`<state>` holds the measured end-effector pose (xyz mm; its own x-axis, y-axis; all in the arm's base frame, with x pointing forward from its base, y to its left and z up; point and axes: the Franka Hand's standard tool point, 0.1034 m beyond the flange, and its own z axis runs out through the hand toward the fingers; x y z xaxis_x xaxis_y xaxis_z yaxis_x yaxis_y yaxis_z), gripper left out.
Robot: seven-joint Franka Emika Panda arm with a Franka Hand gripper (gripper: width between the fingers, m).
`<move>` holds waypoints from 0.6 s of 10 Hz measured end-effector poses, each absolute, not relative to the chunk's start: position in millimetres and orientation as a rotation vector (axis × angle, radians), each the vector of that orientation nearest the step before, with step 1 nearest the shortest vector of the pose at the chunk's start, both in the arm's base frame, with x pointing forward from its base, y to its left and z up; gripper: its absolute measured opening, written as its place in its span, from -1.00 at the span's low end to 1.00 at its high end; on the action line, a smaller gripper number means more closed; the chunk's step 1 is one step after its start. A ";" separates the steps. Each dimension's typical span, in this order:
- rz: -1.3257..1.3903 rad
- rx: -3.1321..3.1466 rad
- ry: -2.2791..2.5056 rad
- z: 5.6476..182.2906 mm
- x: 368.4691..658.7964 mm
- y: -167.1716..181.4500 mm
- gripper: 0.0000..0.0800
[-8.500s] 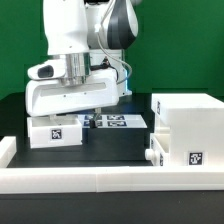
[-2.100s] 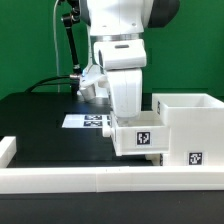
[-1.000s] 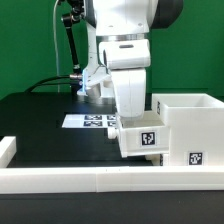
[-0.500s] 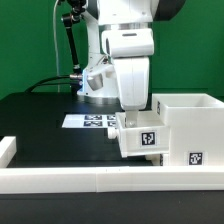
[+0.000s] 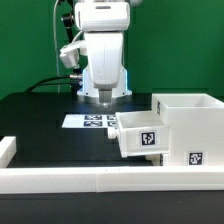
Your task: Assemble drawer
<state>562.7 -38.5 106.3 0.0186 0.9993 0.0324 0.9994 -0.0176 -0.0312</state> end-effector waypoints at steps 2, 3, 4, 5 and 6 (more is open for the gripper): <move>-0.024 -2.157 -2.196 101.5 560.9 -38.8 0.62; -0.065 -2.115 -2.165 85.8 557.2 -45.2 0.62; -0.113 -2.091 -2.134 74.9 563.2 -47.4 0.62; -0.121 -2.076 -2.104 68.2 572.3 -44.7 0.62; -0.168 -2.053 -2.077 62.3 581.1 -43.2 0.62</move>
Offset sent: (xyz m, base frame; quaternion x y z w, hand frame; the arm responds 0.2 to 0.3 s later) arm 0.0231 0.0209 -0.0351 -0.0021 0.2196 -0.0370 0.9749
